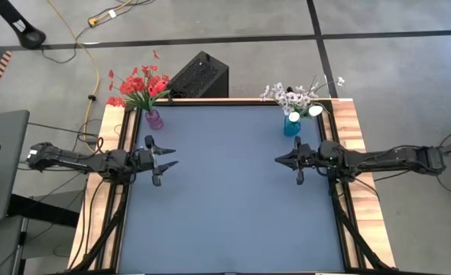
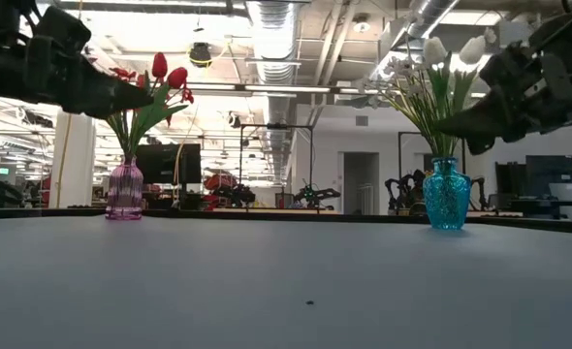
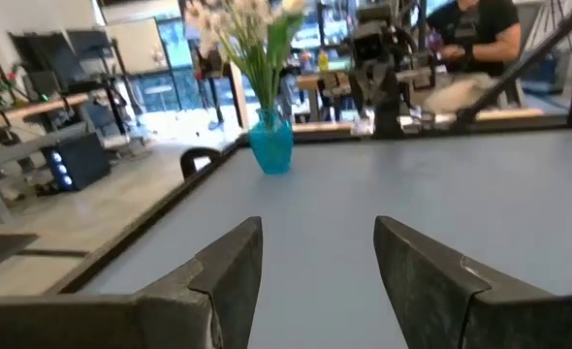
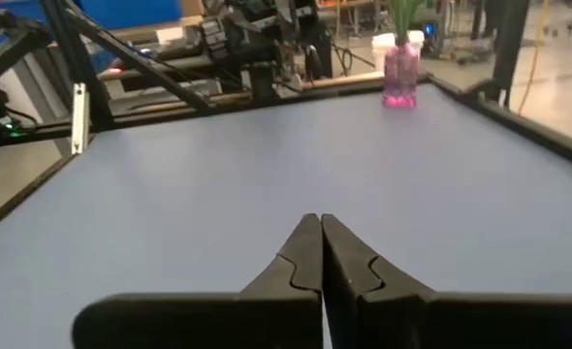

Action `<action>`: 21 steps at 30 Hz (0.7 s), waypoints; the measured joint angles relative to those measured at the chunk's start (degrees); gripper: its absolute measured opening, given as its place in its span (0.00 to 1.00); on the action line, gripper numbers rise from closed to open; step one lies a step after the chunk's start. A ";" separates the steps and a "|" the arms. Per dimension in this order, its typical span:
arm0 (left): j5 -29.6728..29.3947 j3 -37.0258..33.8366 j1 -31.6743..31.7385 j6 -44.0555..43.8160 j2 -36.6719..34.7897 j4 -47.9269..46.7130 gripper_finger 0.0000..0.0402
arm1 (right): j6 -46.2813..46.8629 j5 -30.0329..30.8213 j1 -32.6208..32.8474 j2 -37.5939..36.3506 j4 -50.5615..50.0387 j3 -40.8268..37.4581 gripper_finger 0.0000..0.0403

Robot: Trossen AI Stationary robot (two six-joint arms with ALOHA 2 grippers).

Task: Sort flowers into vase by color
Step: Return to Home Position

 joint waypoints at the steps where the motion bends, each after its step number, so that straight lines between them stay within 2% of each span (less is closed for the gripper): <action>1: 0.18 0.00 0.00 -0.16 -0.30 -1.01 0.47 | 0.49 -0.01 -0.25 0.03 -0.23 -0.36 0.05; 8: 0.02 -0.02 0.00 -0.77 -1.15 -4.60 0.47 | 2.74 0.00 -2.13 0.01 -3.21 -0.40 0.06; 11: 1.07 -0.04 -0.02 -1.51 -1.18 -4.24 0.47 | 2.85 0.07 -4.42 -0.63 -7.93 -0.40 0.06; 16: 4.80 -0.07 -0.02 -4.60 -1.15 -5.68 0.47 | 3.03 -2.49 -9.31 -4.52 -13.62 -0.40 0.05; 21: 4.42 -0.09 -0.02 -9.30 -1.15 -8.59 0.47 | 2.98 -4.24 -13.61 -9.98 -23.78 1.16 0.06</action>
